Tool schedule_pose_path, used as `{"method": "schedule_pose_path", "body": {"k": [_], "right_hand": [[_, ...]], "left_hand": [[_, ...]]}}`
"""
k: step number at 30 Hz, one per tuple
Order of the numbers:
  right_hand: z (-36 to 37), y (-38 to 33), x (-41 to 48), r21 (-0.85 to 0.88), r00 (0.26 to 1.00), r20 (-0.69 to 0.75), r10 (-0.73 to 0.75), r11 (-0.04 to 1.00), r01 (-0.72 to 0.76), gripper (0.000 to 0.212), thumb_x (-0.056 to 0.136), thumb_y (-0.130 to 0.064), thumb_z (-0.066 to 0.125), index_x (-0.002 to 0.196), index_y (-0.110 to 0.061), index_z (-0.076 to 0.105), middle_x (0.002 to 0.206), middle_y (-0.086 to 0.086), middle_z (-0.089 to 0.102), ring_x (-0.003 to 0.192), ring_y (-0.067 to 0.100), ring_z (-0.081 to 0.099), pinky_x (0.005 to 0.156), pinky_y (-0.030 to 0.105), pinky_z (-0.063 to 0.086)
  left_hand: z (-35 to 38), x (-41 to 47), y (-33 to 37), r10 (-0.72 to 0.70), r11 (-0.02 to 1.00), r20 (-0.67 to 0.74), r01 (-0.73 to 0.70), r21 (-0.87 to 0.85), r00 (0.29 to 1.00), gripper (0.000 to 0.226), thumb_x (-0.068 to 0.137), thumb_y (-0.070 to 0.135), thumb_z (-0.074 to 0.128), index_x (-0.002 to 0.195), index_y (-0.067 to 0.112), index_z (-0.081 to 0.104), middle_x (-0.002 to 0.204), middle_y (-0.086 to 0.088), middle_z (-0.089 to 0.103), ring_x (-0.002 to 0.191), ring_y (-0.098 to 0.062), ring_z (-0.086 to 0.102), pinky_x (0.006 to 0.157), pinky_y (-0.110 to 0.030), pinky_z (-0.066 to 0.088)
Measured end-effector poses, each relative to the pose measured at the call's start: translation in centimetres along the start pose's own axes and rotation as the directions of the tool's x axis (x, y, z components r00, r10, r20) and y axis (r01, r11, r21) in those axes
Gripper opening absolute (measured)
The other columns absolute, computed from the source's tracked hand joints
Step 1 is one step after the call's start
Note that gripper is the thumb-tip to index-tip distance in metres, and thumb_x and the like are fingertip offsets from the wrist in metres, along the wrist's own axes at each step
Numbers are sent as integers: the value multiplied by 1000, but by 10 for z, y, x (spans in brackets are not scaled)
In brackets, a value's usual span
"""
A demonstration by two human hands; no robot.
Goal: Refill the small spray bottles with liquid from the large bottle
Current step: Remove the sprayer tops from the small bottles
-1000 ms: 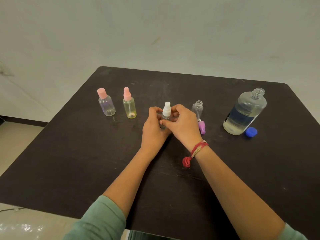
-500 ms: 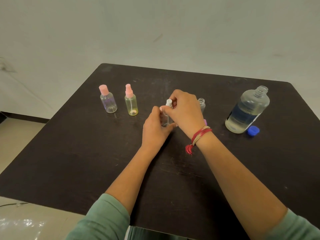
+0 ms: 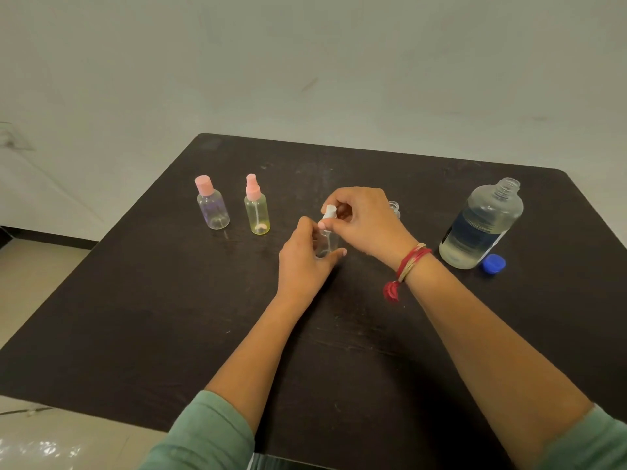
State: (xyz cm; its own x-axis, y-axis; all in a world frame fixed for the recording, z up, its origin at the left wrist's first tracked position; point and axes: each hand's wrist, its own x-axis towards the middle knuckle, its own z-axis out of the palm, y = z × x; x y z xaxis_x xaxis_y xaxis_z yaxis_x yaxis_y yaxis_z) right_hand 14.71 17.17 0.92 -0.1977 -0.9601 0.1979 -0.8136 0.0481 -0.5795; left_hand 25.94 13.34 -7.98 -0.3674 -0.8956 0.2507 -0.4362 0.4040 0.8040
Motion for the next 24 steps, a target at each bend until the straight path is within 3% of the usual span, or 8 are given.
{"method": "schedule_pose_path", "body": {"k": [3,6,9,12,18,24], "right_hand": [[-10,2,3,34,991,124,-48,998,44,13,83,-16,73,96,-17,70,92,-4,67,87,10,62,80,22,54],[-14,2,7,43,980,184,-71,997,64,17,84,-13,72,100,-17,69,97,-3,66,89,9,61,77,17,50],[-16,-2,7,-93,976,216,-37,994,58,23,84,-26,71,105,-18,65,98,-1,65,88,13,60,77,23,50],[-12,-13,8,-325,990,136,39,946,7,35,83,-48,67,89,-15,60,84,1,59,78,17,58,71,30,48],[-5,-25,17,-441,989,145,22,896,45,21,87,-30,66,81,-13,57,84,6,61,82,23,61,66,27,40],[-19,-20,23,-419,914,382,-139,855,305,20,89,-29,65,97,-11,67,86,0,59,86,18,58,64,24,37]], "left_hand": [[-1,0,2,-15,1000,21,15,-3,1000,47,72,30,83,94,23,42,86,14,54,75,-3,56,72,-23,50],[-1,0,2,-18,1000,14,19,-2,1000,47,72,31,83,94,22,42,85,14,54,78,-6,57,74,-27,51],[-1,0,2,-21,1000,15,21,-4,1000,46,73,30,83,93,22,42,84,14,55,76,-5,57,72,-27,51],[1,0,-1,-10,1000,2,10,-13,1000,47,72,29,84,100,19,47,85,15,56,78,-6,58,76,-30,54],[1,0,0,-18,1000,-6,18,-21,1000,47,71,30,84,95,21,44,86,13,57,79,-8,58,76,-33,54],[-1,0,1,-27,999,13,27,-23,1000,46,72,29,83,90,25,41,82,16,55,76,-2,56,74,-29,53]]}}
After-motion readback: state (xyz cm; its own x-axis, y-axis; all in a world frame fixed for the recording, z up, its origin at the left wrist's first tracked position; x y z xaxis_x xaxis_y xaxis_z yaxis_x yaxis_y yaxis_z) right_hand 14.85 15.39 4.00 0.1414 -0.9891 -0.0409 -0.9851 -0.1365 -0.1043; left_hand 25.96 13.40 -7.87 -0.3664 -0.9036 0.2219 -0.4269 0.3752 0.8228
